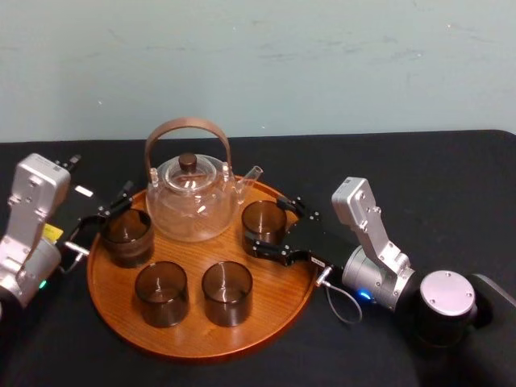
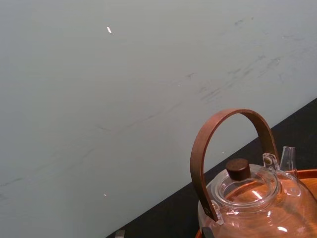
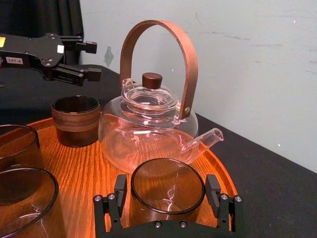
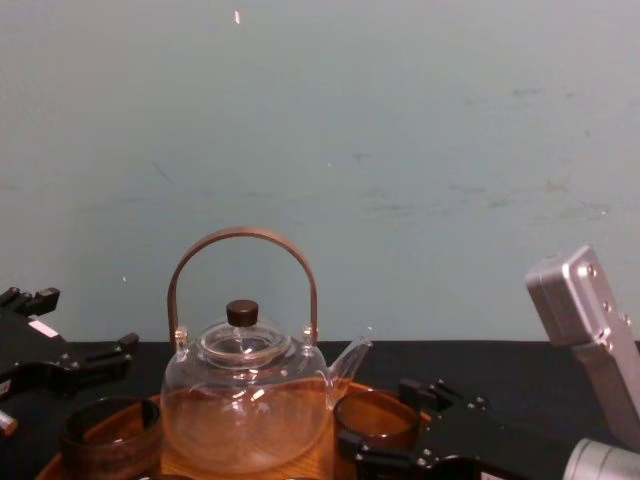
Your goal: Pick up the glass from the table and place it on the tray.
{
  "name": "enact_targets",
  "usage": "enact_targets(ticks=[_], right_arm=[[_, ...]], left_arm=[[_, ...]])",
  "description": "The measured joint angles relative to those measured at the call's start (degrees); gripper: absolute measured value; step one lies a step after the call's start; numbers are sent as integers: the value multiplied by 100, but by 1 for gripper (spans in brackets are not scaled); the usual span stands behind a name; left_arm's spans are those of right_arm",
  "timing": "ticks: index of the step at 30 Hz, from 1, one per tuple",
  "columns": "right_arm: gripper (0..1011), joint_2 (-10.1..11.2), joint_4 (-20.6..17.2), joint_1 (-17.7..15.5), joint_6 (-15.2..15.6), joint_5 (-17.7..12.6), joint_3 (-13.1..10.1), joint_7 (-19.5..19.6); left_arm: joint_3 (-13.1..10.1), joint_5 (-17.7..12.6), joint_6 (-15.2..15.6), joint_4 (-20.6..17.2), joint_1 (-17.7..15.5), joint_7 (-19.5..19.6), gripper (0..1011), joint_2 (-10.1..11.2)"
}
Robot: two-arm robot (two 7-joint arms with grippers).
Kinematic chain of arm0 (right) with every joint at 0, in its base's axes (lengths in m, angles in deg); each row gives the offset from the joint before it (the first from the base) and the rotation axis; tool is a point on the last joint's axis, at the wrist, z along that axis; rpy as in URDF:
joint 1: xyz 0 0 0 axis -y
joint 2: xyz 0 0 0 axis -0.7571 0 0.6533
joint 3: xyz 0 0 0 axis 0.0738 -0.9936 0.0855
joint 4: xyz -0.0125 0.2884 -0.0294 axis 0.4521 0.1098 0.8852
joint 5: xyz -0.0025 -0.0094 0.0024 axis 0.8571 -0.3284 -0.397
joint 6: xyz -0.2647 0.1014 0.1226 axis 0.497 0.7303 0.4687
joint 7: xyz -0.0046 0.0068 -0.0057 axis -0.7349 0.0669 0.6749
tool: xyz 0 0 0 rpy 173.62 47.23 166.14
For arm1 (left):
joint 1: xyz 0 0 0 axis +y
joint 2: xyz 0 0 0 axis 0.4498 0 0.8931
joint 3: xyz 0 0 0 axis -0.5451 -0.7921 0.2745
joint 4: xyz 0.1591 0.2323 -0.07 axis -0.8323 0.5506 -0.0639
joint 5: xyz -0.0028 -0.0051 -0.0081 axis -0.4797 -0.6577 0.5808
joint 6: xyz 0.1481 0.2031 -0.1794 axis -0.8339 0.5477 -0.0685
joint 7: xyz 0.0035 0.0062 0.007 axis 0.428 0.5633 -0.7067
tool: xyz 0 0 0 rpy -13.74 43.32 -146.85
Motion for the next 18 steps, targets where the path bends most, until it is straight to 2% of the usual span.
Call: enact_targets(ticks=[7, 18], right_arm=[[1002, 40, -137, -80, -80, -70, -63, -19], [1003, 264, -837, -411, -127, -133, -231, 107]], left_arm=[[0, 0, 0, 0, 0, 0, 1001, 0], [0, 0, 0, 0, 0, 0, 1001, 0]])
